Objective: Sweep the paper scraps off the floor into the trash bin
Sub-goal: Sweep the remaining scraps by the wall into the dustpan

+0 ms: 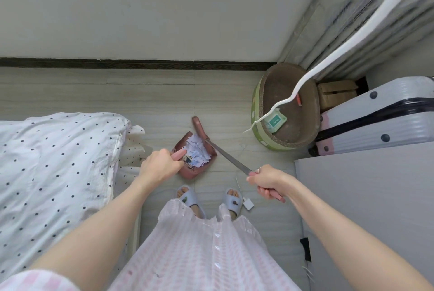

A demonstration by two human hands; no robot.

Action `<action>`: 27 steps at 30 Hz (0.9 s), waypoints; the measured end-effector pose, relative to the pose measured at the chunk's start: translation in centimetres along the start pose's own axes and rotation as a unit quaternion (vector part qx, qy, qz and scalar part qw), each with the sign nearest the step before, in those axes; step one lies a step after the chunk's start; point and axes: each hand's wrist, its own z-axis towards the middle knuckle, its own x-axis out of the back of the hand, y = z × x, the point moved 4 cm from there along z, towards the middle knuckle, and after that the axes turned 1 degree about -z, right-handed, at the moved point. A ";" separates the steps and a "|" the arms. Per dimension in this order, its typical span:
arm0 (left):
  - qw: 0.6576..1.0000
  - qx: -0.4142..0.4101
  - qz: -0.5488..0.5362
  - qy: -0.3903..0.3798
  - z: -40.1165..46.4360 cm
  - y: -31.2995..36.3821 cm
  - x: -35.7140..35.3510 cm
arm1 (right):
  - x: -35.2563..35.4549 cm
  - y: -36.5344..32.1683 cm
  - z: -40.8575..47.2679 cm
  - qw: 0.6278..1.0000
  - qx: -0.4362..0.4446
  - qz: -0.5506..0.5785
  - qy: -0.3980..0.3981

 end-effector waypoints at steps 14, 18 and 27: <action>0.990 0.092 -0.107 0.027 -5.8 -1.6 -3.5 | 6.4 -2.1 -2.3 0.976 0.115 -0.158 0.094; 0.982 0.123 -0.136 0.045 -6.0 -2.1 -4.1 | 6.1 -4.8 -1.0 0.963 0.143 -0.191 0.123; 0.979 0.128 -0.146 0.055 -5.3 -1.8 -5.0 | 1.7 -8.4 3.5 0.914 0.153 -0.320 0.198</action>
